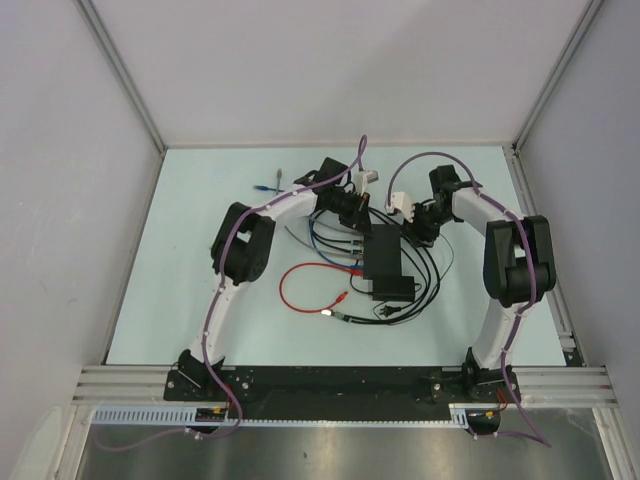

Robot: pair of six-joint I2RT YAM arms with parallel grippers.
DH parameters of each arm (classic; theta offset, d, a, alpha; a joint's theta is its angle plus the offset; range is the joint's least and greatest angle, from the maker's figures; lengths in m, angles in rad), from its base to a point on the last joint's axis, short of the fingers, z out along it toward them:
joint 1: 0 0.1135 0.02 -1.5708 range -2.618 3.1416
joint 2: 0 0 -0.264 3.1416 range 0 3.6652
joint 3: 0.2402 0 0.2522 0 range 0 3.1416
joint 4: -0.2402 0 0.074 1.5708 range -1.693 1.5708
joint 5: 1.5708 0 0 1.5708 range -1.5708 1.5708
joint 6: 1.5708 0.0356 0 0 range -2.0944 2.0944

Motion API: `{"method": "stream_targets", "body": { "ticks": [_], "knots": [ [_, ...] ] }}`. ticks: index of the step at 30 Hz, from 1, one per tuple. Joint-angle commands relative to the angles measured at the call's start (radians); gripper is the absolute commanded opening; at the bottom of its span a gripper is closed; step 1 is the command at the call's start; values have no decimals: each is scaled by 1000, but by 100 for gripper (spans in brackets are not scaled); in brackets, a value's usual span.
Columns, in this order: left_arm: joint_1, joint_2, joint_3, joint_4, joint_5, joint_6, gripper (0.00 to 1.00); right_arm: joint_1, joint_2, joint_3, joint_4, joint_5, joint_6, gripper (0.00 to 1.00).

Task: Pull the plug from the switch port

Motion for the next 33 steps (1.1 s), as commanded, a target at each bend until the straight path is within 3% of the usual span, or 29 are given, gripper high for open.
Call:
{"method": "stream_targets", "body": {
  "ticks": [1,3,4,7,9,18,26,28,33],
  "knots": [
    [5,22,2,-32,-24,13,0,27,-67,-22,72,-31,-96,52],
    [11,29,1,-21,0,-1,4,33,-61,-23,79,-30,-111,48],
    [14,36,-1,-17,28,-6,17,39,-53,-23,85,-28,-112,47],
    [22,44,-12,-6,52,-13,33,42,-45,-25,109,-28,-102,46],
    [25,42,-15,-10,57,-12,34,47,-35,-25,121,-22,-100,43],
    [27,49,-9,-4,68,-20,30,59,-9,-25,131,-10,-105,38],
    [27,50,-2,-6,65,-18,13,68,5,-25,112,-11,-120,36],
    [27,52,-2,-6,59,-20,0,71,11,-25,114,-8,-122,35],
    [28,58,2,-6,54,-21,0,73,24,-25,121,-8,-112,34]
  ]
}}
